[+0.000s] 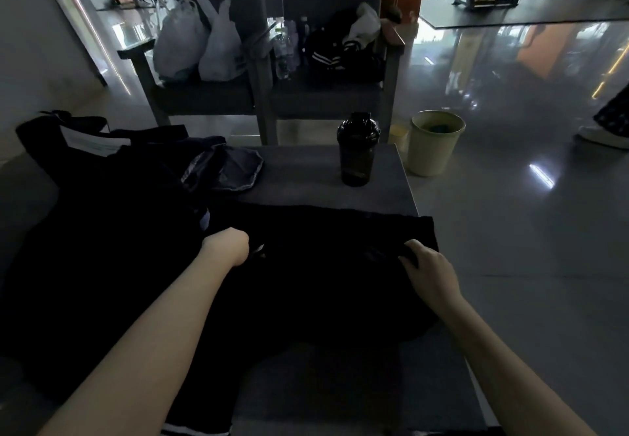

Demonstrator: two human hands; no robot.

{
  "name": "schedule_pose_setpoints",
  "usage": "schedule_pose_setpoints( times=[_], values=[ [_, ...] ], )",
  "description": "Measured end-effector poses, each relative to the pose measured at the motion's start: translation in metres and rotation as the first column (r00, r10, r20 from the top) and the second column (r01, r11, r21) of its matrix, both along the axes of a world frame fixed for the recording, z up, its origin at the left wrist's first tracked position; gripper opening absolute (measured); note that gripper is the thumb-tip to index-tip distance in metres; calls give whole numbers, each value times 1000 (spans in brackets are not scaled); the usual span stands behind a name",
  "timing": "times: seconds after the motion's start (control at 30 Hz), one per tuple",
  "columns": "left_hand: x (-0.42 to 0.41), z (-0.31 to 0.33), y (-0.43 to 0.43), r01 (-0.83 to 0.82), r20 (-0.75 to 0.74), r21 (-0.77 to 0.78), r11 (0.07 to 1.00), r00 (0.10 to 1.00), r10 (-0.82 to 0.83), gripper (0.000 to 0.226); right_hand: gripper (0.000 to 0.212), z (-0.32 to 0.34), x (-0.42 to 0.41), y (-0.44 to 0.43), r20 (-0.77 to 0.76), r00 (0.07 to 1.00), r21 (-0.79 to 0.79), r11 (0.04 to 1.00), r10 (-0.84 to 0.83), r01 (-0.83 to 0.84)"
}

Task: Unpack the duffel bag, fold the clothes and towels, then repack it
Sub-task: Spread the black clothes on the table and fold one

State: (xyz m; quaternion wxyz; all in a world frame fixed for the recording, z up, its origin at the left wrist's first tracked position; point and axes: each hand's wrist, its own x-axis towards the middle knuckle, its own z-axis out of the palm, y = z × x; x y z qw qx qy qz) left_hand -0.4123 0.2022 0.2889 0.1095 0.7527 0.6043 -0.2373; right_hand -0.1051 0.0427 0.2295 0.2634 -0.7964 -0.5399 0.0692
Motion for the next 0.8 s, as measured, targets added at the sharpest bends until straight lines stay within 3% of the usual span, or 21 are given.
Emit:
schedule_pose_setpoints(
  times=[0.13, 0.3, 0.47, 0.6, 0.8],
  values=[
    [-12, 3, 13, -71, 107, 4, 998, 992, 70, 33, 19, 3, 0, 16, -28, 1000, 38, 999, 12, -11],
    [-24, 2, 36, -164, 354, 14, 986, 923, 149, 25, 11, 12, 18, 30, -122, 987, 192, 974, -101, 123],
    [-28, 9, 61, -260, 538, 102, 960, 826, 167, 19, 16, 16, 36, 49, -176, 969, 130, 972, -171, 195],
    [-32, 15, 82, -221, 598, 99, 970, 792, 119, 15, 20, 14, 38, 59, -181, 952, 90, 960, -247, 266],
    [-24, 13, 109, -340, 696, 292, 894, 717, 46, 24, 21, 12, 41, 67, -165, 939, 108, 940, -303, 322]
  ],
)
